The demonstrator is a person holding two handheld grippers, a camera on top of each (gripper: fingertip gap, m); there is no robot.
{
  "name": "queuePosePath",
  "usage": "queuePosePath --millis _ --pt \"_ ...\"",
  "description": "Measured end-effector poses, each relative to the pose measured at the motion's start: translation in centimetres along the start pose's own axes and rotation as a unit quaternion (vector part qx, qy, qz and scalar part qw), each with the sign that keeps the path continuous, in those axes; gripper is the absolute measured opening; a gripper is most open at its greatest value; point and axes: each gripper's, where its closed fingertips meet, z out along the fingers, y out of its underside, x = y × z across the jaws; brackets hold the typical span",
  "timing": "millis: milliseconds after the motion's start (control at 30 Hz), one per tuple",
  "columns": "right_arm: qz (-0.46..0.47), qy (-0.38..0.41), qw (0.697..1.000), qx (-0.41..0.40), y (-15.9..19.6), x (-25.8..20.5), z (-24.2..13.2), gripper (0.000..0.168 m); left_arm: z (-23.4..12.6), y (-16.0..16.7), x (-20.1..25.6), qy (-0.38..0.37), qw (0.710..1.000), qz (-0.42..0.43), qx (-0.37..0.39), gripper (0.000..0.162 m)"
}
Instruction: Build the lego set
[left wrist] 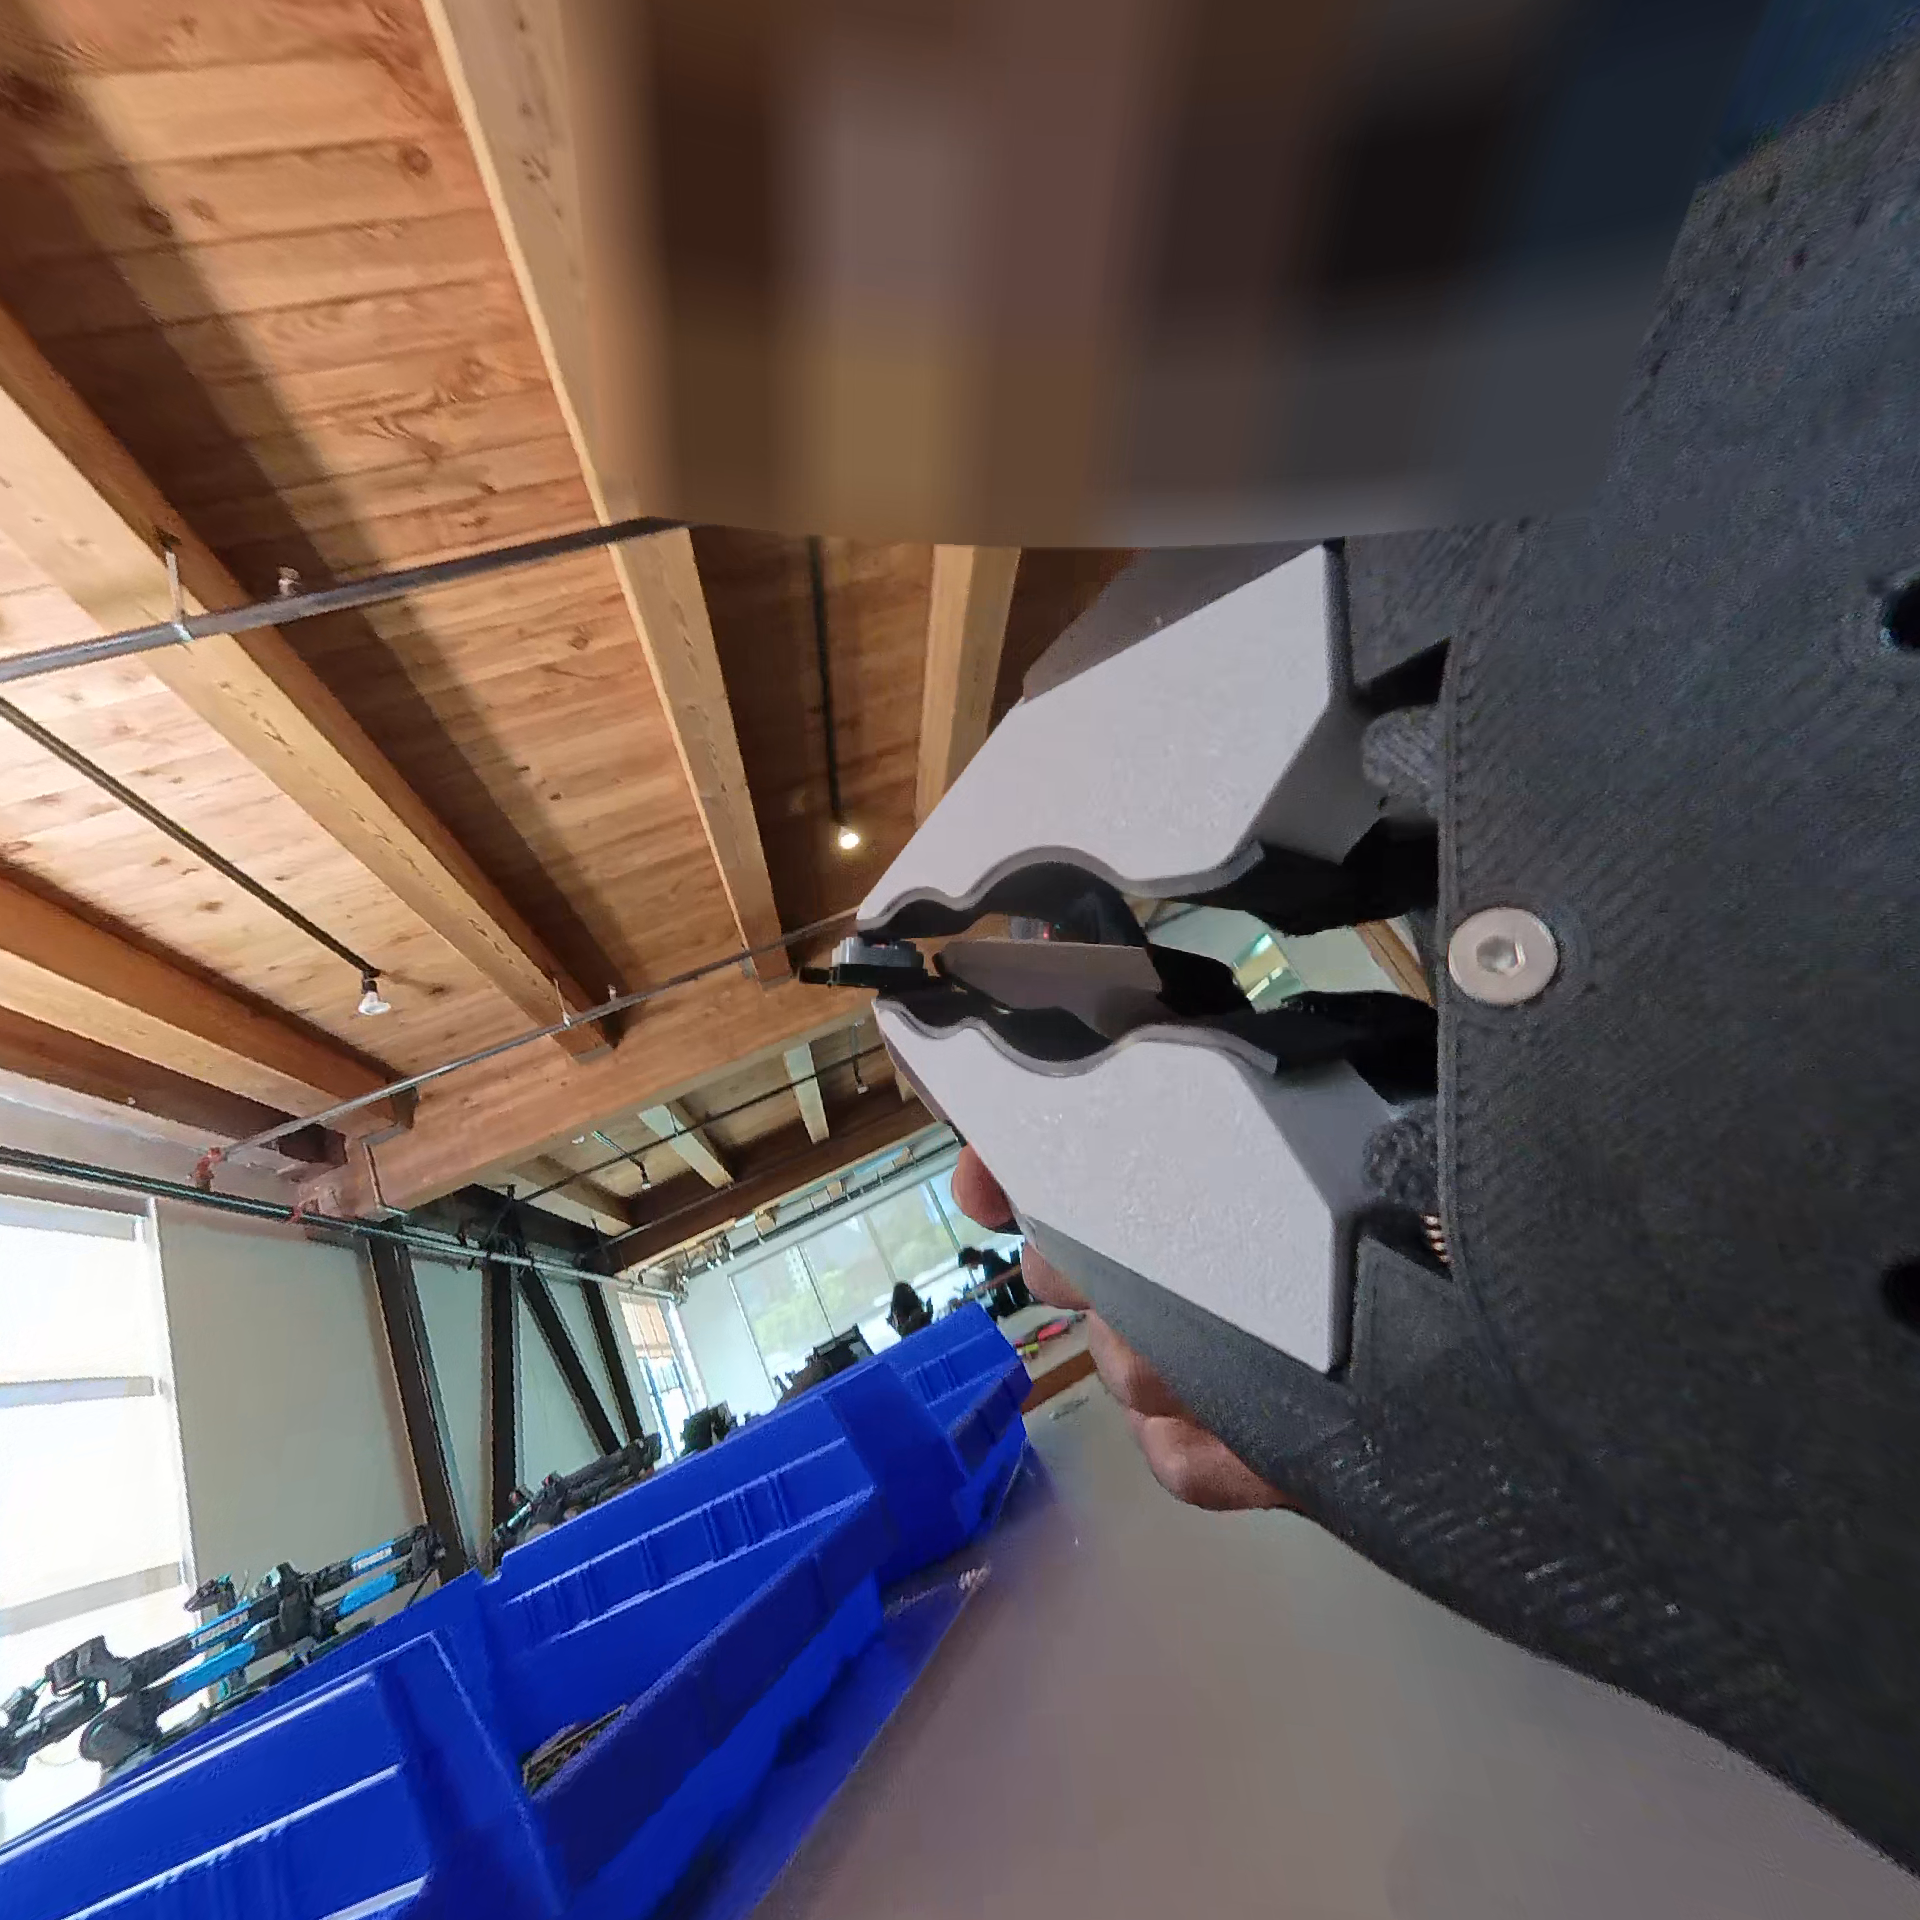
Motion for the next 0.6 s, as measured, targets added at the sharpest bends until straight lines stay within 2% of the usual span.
queuePosePath --millis 33,267,600 --pt "0.009 -0.011 1.000 0.001 0.0 -0.1 -0.1 0.010 0.0 0.1 0.1 -0.004 1.000 0.012 -0.009 0.011" --pt "0.032 -0.054 0.998 0.007 -0.3 -0.3 -0.7 0.003 0.0 0.8 0.1 -0.049 0.989 0.124 -0.057 0.010" --pt "0.030 -0.061 0.998 0.004 -0.4 -0.6 -0.9 0.003 -0.1 1.4 0.3 -0.120 0.925 0.341 -0.118 0.009"
